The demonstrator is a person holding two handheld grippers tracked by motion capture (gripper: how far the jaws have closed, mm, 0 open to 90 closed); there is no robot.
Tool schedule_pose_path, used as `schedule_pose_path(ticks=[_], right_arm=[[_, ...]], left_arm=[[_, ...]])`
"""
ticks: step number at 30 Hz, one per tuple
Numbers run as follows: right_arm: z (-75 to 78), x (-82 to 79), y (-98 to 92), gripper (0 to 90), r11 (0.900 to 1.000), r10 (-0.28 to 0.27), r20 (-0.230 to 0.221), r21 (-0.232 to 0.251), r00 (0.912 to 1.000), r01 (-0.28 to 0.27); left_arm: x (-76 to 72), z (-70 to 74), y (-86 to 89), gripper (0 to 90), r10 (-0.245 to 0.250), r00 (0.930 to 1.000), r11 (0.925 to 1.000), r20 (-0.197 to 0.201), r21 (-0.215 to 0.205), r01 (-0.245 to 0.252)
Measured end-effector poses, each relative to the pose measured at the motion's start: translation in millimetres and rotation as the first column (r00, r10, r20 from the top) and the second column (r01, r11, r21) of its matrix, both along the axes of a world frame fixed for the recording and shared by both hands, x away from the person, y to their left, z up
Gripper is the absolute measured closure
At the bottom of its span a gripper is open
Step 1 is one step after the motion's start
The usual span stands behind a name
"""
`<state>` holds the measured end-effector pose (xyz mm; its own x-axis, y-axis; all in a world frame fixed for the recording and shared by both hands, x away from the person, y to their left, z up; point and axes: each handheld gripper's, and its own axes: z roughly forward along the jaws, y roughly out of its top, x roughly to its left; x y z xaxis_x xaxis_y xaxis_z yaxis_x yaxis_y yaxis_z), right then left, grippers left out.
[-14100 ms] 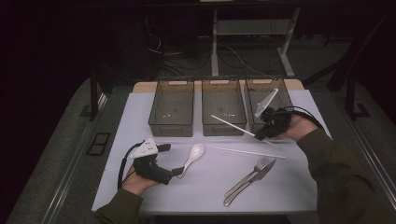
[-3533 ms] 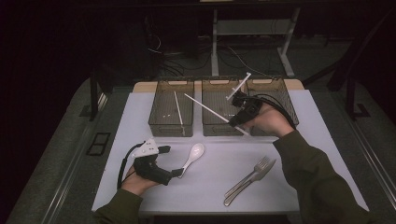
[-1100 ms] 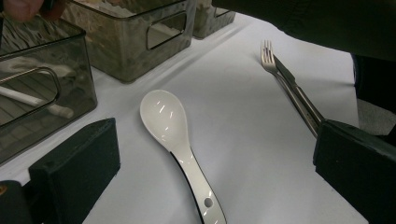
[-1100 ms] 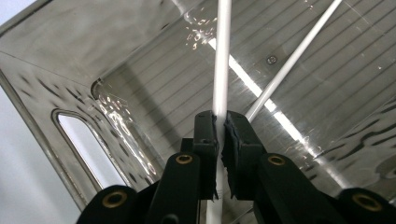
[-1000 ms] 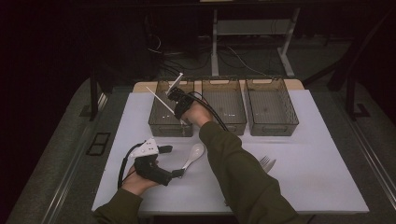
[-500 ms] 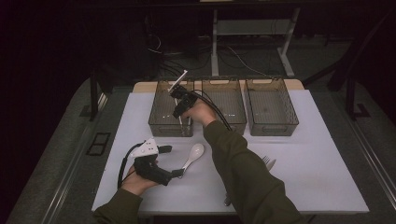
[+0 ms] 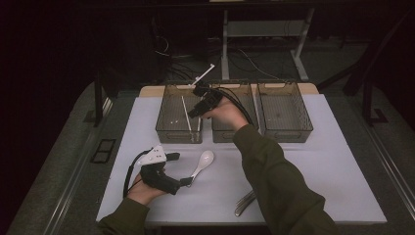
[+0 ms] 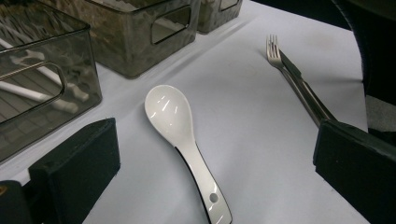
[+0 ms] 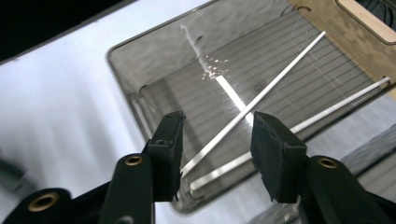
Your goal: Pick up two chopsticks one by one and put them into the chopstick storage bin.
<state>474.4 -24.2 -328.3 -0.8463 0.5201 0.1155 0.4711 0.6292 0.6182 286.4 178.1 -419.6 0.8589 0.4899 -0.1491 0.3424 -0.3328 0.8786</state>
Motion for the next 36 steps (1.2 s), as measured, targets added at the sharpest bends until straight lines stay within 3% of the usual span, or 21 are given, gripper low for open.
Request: schedule_pose_path(ticks=[12, 17, 25, 36], right_arm=[[-1.7, -37.3, -52.5, 39.1, 0.997, 0.055, 0.030, 0.054, 0.9980, -0.057], [-6.1, -56.6, -78.9, 36.0, 0.993, 0.052, 0.044, 0.109, 0.9977, -0.056], [-13.6, -82.4, -120.7, 31.1, 0.984, -0.001, 0.069, 0.177, 0.9976, -0.011], [-27.2, -109.5, -162.1, 27.0, 0.976, -0.055, 0.106, 0.214, 0.9928, 0.032]], left_arm=[[1.9, -1.8, 1.8, 0.0, 0.019, 0.9998, 0.9997, -0.009, 0.019, -0.019], [3.0, -2.8, 0.0, 0.0, 0.017, 0.9998, 0.9996, -0.013, 0.024, -0.017], [3.8, -3.3, -2.7, 0.0, 0.022, 0.9997, 0.9992, -0.011, 0.033, -0.021], [3.0, -3.3, -3.0, 0.0, 0.030, 0.9995, 0.9986, -0.010, 0.044, -0.029]])
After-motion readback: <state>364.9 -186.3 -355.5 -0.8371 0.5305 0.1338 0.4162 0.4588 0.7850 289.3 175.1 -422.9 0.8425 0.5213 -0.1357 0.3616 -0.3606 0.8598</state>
